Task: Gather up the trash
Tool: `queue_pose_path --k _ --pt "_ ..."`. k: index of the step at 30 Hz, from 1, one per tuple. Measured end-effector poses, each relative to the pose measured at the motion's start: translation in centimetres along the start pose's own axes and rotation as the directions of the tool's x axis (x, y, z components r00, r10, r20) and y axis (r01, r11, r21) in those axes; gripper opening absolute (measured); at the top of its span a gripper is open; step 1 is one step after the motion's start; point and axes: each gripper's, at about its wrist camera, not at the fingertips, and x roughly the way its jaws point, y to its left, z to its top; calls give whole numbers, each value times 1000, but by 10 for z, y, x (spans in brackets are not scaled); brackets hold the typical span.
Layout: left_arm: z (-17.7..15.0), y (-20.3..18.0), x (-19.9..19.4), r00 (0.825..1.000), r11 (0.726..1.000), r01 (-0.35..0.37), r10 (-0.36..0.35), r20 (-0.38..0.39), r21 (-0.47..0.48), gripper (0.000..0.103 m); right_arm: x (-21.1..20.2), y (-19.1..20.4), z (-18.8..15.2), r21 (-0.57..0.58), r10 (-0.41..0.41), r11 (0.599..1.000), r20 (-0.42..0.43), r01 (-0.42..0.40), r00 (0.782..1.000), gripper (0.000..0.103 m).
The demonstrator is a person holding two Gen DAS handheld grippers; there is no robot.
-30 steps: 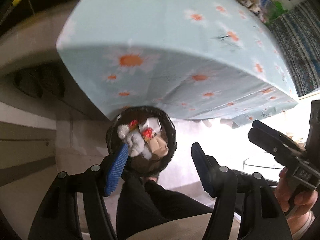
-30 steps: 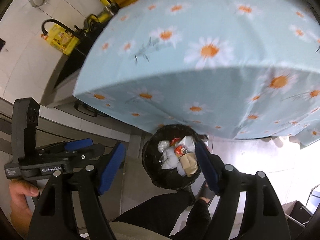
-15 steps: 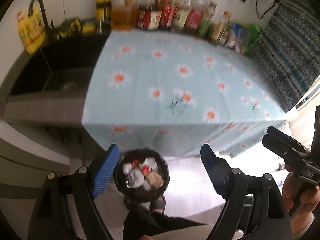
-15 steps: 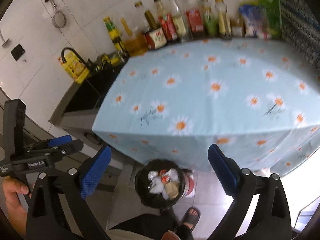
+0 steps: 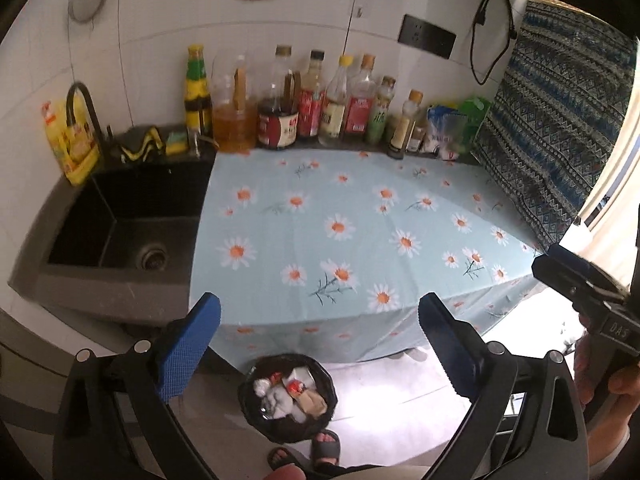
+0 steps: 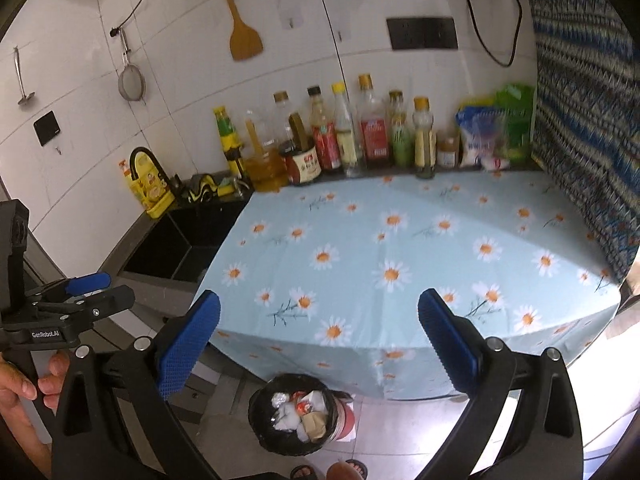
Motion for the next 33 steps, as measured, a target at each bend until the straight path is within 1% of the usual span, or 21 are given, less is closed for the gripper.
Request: queue_pose_path --k 6,9,12,15,20,25,33 --pt "3 -7 -13 1000 1000 -7 6 21 30 96 -12 3 9 6 -4 1000 28 4 1000 98" --pt "3 -6 -14 1000 1000 -9 8 27 24 96 -11 6 9 -1 0 1000 23 0 1000 98" --pt "3 -4 -18 999 1000 -17 17 39 8 96 -4 8 4 -13 9 1000 -2 -9 1000 98" --pt "1 -2 -18 999 1000 -21 20 37 6 96 1 11 1 -22 4 1000 -20 -4 1000 98" --pt "1 0 -15 999 999 -30 30 25 12 96 4 14 -1 -20 6 1000 -28 -6 1000 98" --pt "3 1 -12 1000 1000 -24 24 16 11 96 5 16 -1 -24 -8 1000 -37 7 999 98" --pt "4 -4 -12 1000 999 -22 21 18 32 96 3 15 1 -33 -21 999 -35 20 999 98"
